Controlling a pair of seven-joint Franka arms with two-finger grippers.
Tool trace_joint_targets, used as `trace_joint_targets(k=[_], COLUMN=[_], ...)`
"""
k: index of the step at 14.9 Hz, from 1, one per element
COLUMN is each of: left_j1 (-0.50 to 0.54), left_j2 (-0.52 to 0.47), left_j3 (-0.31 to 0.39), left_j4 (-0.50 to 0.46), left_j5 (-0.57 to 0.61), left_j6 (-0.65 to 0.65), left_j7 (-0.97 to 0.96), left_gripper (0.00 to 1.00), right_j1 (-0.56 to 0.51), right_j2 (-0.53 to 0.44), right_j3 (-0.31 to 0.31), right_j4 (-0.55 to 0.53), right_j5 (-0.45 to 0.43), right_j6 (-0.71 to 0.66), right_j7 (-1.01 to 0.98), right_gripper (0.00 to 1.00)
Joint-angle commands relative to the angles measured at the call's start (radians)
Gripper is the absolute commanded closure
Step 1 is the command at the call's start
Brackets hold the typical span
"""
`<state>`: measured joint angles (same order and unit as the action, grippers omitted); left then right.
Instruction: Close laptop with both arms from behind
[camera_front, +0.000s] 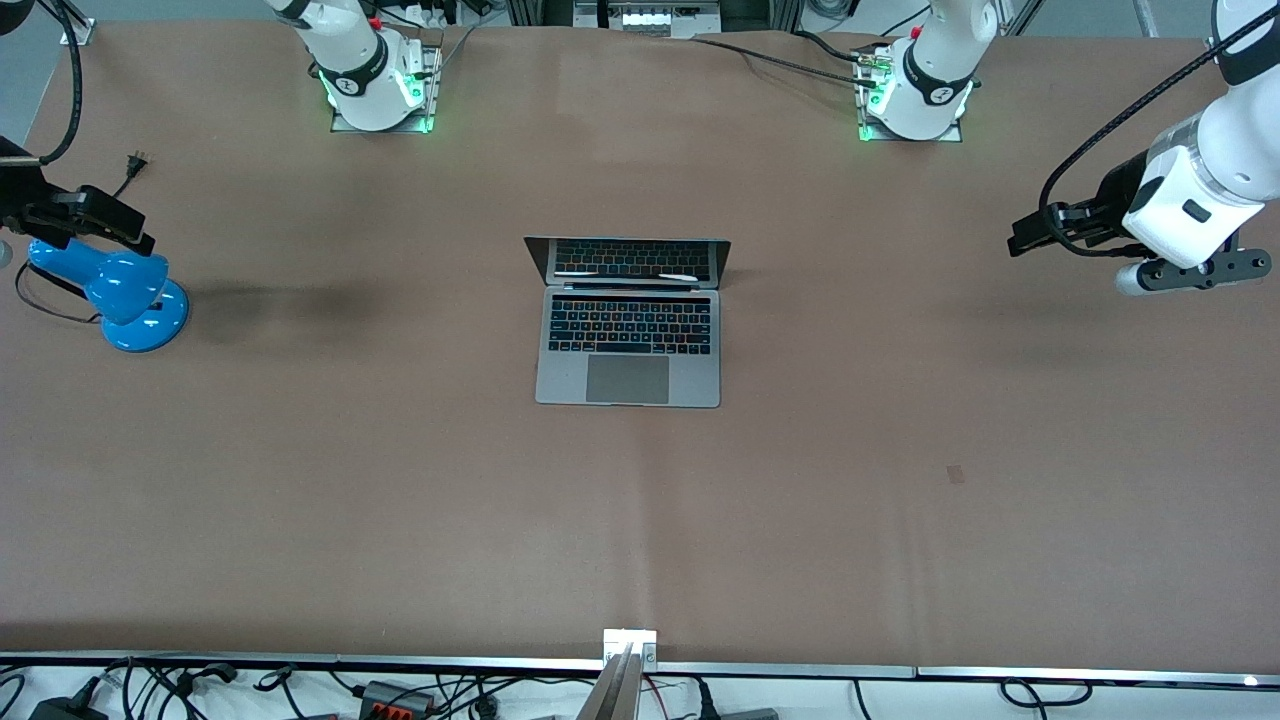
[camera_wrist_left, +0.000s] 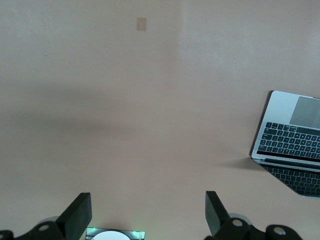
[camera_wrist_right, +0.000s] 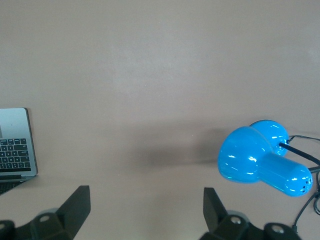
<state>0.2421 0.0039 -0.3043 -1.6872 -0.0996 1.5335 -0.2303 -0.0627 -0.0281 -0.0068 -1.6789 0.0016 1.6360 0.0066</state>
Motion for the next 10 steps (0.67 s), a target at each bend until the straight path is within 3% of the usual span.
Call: trace_joint_targets(k=[1,10], left_j1=[0.003,-0.001], left_j2=[0.004,0.005], left_j3=[-0.007,-0.012], left_j4=[0.017,0.020], left_j5=[0.011,0.008], left_j6=[-0.004,-0.015], left_j7=[0.014,0.011], left_gripper=[0.00,0.00], right_j1=[-0.012,-0.003], right_j2=[-0.030,-0.004], right_j3=[0.010,0.019], right_j4=[-0.033,-0.035], right_j5=[-0.005,-0.005], right_j6=[0.002,-0.028], right_j7=[-0.004,-0.002], right_gripper=[0.00,0.02])
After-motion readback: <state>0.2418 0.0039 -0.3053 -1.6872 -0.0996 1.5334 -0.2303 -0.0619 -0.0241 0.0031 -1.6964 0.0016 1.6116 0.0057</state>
